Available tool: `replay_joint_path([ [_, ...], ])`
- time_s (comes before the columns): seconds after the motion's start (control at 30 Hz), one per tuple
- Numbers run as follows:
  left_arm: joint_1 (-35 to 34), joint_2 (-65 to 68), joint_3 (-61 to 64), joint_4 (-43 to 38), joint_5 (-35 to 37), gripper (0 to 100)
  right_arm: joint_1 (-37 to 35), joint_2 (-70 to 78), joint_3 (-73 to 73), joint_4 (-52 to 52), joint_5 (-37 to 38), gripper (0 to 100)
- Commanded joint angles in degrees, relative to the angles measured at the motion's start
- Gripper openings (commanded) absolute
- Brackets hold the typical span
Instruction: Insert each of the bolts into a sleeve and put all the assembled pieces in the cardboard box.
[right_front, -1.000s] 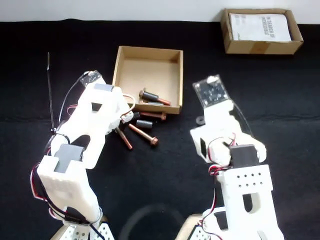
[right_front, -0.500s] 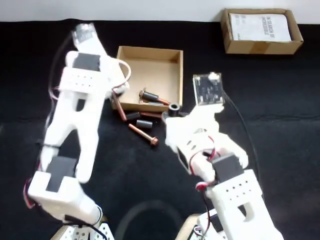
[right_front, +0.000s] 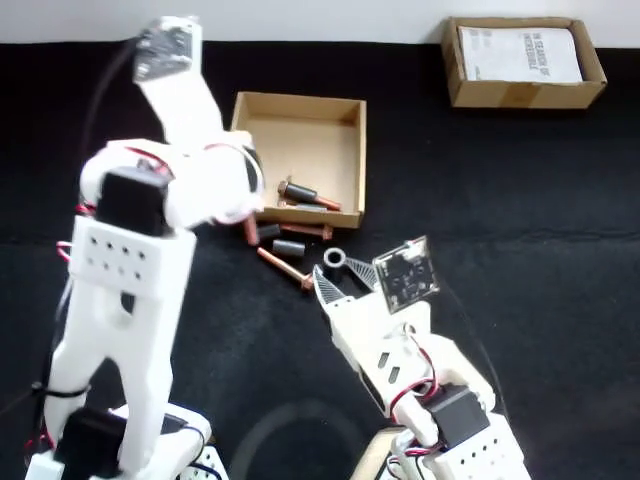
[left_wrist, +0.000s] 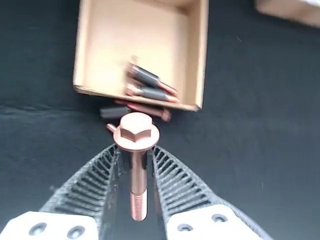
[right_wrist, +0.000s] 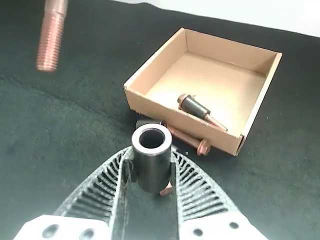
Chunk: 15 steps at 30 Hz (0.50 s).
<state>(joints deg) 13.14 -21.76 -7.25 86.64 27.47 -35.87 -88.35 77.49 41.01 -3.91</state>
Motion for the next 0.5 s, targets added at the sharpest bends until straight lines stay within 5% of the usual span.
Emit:
replay_joint_path([
  [0.0,5.93,-5.14,2.24,-4.92,-2.99,1,-0.31,-2.15,0.04,-1.36,0.79,0.7],
  [0.47,17.63,-18.42,22.55,-31.56,-9.76,1,-0.31,-2.15,0.13,-1.36,0.7,0.7],
])
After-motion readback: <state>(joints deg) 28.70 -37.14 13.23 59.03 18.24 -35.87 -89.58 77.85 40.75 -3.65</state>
